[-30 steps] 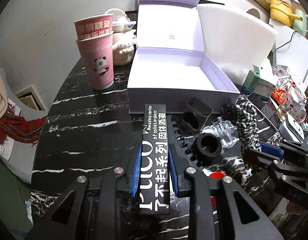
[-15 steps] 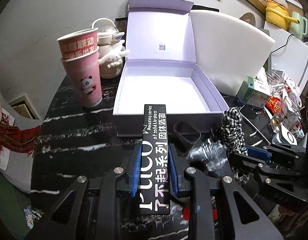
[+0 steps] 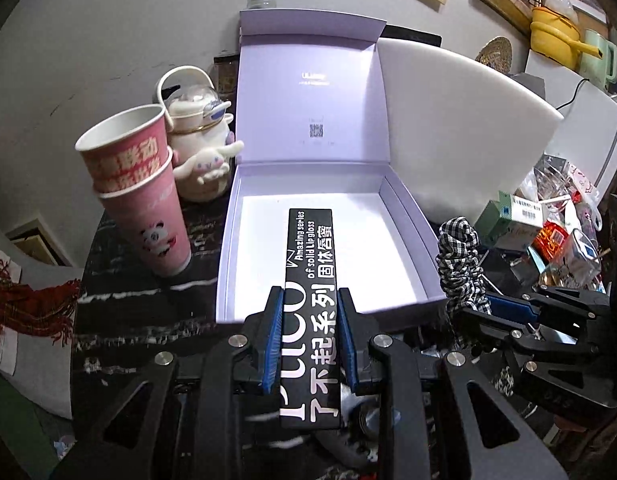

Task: Organize rigid objects
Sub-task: 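Carry the black box and checkered scrunchie into the lavender gift box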

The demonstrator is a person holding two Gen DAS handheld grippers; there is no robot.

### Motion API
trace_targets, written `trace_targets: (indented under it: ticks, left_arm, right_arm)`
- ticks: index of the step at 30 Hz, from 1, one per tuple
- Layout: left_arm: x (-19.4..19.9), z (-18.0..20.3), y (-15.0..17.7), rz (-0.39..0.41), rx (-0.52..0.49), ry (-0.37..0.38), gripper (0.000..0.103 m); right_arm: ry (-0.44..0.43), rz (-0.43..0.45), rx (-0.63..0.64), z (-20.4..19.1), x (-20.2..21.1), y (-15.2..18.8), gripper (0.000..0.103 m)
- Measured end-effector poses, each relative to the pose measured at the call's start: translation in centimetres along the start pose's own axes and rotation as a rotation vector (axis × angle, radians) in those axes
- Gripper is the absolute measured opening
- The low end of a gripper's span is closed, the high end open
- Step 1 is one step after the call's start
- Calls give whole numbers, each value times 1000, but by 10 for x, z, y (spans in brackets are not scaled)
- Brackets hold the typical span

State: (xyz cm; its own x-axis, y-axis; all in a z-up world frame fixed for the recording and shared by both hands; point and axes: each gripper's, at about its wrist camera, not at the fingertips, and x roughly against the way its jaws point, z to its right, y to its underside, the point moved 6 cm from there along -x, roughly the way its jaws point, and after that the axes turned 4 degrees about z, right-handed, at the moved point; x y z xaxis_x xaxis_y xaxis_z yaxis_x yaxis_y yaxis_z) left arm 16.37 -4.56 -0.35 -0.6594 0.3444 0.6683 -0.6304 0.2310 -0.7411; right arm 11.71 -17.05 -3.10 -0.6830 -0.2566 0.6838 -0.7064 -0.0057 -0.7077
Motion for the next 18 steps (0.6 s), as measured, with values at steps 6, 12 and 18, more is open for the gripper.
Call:
trace_targets:
  ticks: [6,12,18]
  left_arm:
    - [-13,-4,-18,-4,-1,10,26]
    - [-30,-9,-31,-16,-2,23,26]
    - [-47,-9,-40,-26,-18,40,26]
  right_arm:
    - [11,-3,22,5,-7,-19,21]
    - [18,-2,44,9,-18,-38,21]
    - [15,-7,60,13,-34,-53,21]
